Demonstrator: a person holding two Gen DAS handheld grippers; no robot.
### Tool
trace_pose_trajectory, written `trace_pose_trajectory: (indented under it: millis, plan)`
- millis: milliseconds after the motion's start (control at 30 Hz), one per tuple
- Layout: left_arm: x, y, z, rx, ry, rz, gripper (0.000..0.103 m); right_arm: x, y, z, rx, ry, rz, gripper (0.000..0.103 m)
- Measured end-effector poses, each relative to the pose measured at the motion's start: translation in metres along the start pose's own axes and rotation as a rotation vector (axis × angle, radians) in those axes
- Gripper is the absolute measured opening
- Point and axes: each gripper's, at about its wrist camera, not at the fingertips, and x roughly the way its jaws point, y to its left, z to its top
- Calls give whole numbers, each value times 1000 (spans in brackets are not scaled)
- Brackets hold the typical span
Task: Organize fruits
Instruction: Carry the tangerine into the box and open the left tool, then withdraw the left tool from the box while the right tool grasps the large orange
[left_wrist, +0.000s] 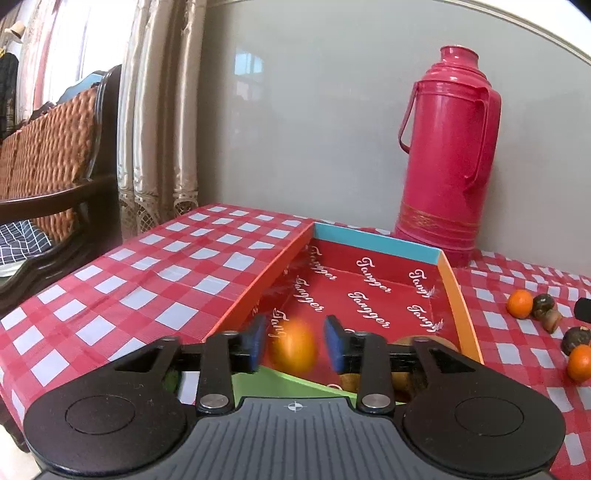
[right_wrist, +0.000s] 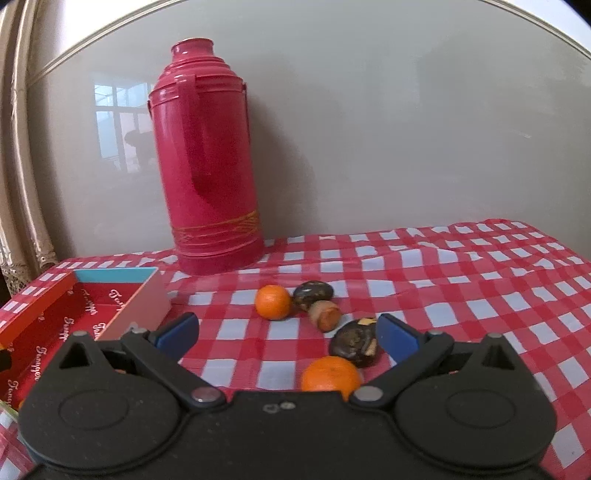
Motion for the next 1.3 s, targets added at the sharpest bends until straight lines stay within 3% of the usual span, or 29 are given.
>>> trace_pose_trajectory:
  millis: [33,133,933,1033,1167,1300]
  plan:
    - [-2,0,0,2,-13,2,73,0,2,0,-3,0,2,97]
    - [-8,-4,1,16,-51,20,84,-1,3,0,-12,-4,3,97]
    - [-13,-14,1,19,-64,20,87,-8,-32,1,-11,-9,-51,97]
    - [-13,-12,1,13,-65,27,87,-7,-34,-1,-22,16,-27,97]
    - [-11,-5,2,-13,-57,35,87,2,-24,-8,-112,80,4,95]
    - [-8,1,1,-27,-41,52,87,4,-11,-14,-197,76,-21,94]
